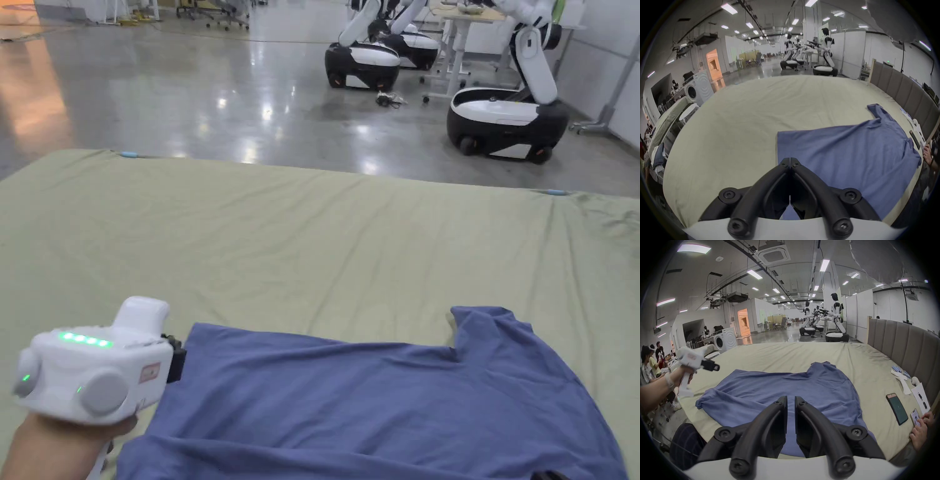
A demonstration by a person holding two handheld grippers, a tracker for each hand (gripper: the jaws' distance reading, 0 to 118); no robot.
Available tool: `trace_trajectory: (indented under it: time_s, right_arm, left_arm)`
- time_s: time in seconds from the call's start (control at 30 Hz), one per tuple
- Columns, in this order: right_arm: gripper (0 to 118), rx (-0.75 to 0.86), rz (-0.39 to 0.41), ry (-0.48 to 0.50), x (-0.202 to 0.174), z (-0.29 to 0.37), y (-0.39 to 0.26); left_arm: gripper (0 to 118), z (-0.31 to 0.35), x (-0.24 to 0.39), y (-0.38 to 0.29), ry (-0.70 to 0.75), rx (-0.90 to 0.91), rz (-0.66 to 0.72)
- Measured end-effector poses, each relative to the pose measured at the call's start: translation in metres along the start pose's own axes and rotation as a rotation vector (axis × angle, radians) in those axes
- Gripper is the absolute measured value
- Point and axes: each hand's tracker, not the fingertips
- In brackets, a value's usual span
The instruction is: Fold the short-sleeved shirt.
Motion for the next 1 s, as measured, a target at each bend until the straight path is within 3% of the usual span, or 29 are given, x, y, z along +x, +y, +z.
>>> trace_trajectory:
  time_s: [0.07,0.1,0.2,0.23,0.43,0.47,0.5,0.57,0.6,0.63,0.77,0.8,0.83,0.87,0.9,1.0]
  right_arm:
    - [12,-0.008,-0.004,-0.006,0.002,-0.005,-0.002]
    - [12,-0.019,-0.008,-0.009,0.004,-0.008,-0.002]
    - [12,-0.046,-0.019,-0.029,0.011,-0.014,-0.006]
    - [12,-0.053,-0.020,-0.039,0.013,-0.015,-0.007]
    - [12,-0.078,-0.039,-0.094,0.036,-0.020,-0.006]
    - [12,-0.084,-0.041,-0.103,0.039,-0.021,-0.005]
    - [12,-0.090,-0.040,-0.110,0.044,-0.024,-0.002]
    - [12,-0.105,-0.029,-0.140,0.056,-0.033,0.003]
    - [12,-0.115,-0.023,-0.148,0.066,-0.042,0.007]
    - [12,-0.144,-0.018,-0.157,0.075,-0.054,0.011]
    - [13,-0.224,0.000,-0.189,0.126,-0.124,0.036]
    - [26,-0.251,-0.002,-0.191,0.141,-0.147,0.042]
    - [51,-0.286,-0.043,-0.143,0.158,-0.169,0.047]
    - [89,-0.335,-0.084,-0.110,0.172,-0.189,0.052]
    - [118,-0.373,-0.103,-0.128,0.183,-0.211,0.056]
    - [112,-0.378,-0.005,-0.240,0.207,-0.263,0.060]
  left_arm:
    - [0,-0.029,-0.006,0.022,0.006,-0.028,0.001]
    - [13,-0.042,-0.003,0.030,0.013,-0.075,-0.007]
    - [98,-0.084,0.001,0.048,0.052,-0.143,-0.052]
    - [104,-0.100,0.000,0.048,0.055,-0.144,-0.039]
    - [101,-0.154,0.001,0.058,0.103,-0.228,0.012]
    - [90,-0.158,0.005,0.057,0.121,-0.279,-0.008]
    - [66,-0.154,0.009,0.051,0.120,-0.315,-0.046]
    - [37,-0.142,0.016,0.052,0.077,-0.259,0.019]
    - [6,-0.136,0.020,0.052,0.074,-0.250,0.026]
    - [1,-0.137,0.017,0.047,0.078,-0.239,0.008]
    - [0,-0.122,0.019,0.047,0.057,-0.188,-0.023]
    - [0,-0.114,0.019,0.048,0.053,-0.165,-0.032]
    - [0,-0.106,0.020,0.049,0.054,-0.137,-0.034]
    - [0,-0.097,0.019,0.051,0.050,-0.114,-0.031]
    - [0,-0.080,0.020,0.054,0.032,-0.086,-0.008]
    - [0,-0.058,0.018,0.054,-0.006,-0.062,0.007]
